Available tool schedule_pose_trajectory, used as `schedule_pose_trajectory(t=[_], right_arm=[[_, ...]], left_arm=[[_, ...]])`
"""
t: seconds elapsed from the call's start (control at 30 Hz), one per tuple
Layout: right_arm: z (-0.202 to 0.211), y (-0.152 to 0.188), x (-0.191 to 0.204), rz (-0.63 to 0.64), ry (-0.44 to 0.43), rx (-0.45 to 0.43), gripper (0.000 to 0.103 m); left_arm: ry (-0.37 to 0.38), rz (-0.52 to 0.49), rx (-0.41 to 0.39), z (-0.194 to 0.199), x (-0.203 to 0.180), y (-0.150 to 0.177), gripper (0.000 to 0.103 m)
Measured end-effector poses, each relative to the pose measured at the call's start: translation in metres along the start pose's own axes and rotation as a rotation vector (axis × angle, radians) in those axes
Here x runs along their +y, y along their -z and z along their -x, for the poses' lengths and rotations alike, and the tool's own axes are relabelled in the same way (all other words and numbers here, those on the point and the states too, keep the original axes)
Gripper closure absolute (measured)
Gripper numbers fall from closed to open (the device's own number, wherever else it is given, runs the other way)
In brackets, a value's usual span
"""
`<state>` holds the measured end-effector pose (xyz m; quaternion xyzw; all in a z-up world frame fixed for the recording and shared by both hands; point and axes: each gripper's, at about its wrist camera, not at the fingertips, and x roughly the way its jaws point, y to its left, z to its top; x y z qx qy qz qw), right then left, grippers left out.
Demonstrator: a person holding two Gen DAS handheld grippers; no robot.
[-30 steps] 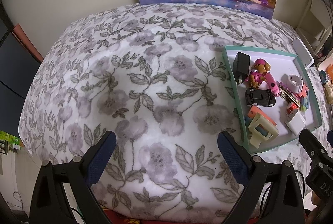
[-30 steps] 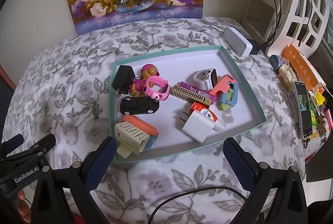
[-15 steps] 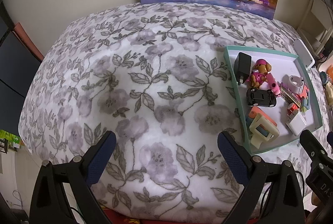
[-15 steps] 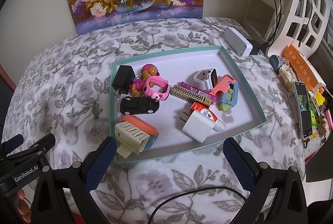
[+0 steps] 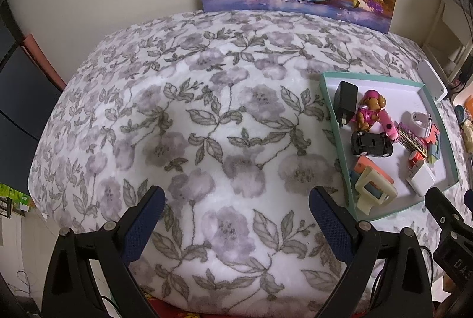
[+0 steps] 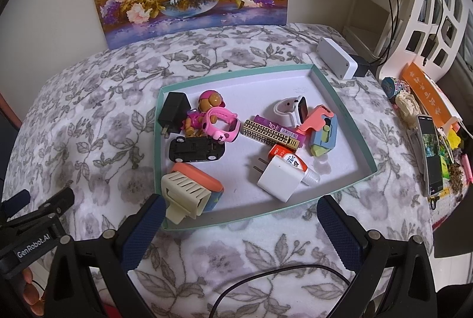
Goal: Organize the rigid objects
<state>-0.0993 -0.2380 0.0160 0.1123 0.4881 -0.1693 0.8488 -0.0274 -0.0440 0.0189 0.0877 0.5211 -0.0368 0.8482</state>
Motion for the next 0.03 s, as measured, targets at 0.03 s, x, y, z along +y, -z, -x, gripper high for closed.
schedule_pose_trajectory(t=[0.03], right_arm=[[0.0000,0.0001,-0.0001,-0.001,0.000,0.000,0.000]], left_arm=[[0.002,0.000,0.002,-0.0003,-0.0003,-0.0003,0.005]])
